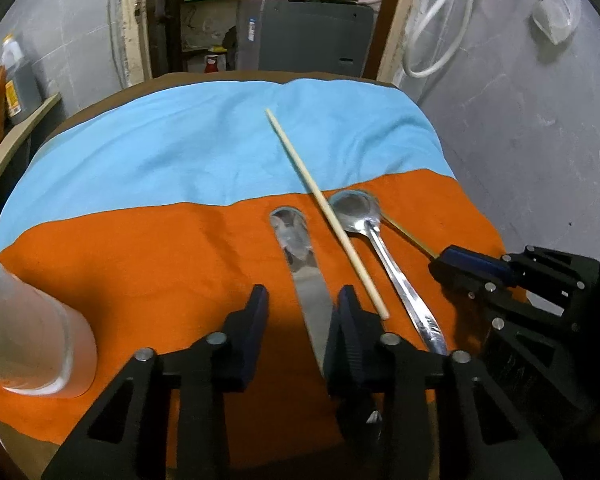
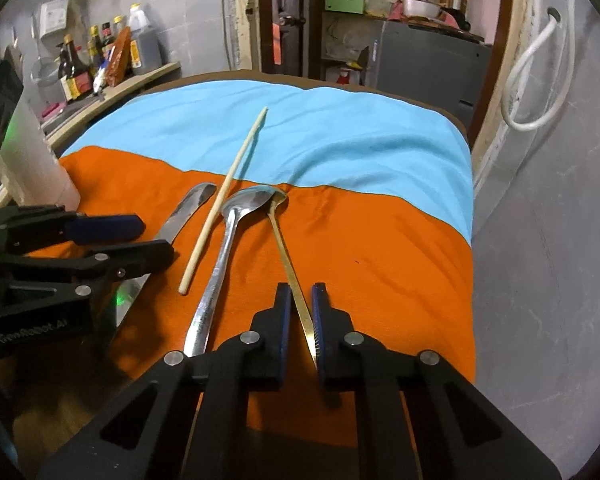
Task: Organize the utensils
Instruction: 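Close the left gripper on the steel knife while the right gripper grasps the gold spoon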
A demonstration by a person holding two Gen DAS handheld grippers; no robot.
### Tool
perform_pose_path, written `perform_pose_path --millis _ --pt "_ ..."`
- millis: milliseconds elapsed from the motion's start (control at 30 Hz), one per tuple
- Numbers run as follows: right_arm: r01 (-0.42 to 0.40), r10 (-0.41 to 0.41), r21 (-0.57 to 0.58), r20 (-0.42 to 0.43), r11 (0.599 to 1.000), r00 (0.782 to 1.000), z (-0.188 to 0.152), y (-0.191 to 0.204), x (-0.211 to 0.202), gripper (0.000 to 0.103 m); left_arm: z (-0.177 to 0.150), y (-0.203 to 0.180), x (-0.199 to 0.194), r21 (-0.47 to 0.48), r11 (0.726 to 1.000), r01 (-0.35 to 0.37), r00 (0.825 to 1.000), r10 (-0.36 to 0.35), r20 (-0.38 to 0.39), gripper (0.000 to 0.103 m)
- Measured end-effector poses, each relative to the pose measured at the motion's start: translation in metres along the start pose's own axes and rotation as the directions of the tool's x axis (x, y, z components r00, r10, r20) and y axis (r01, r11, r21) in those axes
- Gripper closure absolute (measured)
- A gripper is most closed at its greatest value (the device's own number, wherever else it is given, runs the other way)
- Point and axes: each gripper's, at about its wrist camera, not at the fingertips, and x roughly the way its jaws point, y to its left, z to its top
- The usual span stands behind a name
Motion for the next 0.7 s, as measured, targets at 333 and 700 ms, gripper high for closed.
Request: perform_pose_path --millis 333,700 --pt "0.000 0.001 0.089 -0.012 0.996 1.000 -0.009 -0.008 -0.009 0.097 0.000 -0.005 0.002 0.058 0.998 -0.037 0.999 0.039 -0.037 0.090" --pt "-0.034 0.044 0.150 -0.062 0.988 0.997 -0.026 -0.007 -0.028 0.091 -0.026 0.009 -0.026 0.021 1.000 0.004 0.997 -0.002 -0.082 0.089"
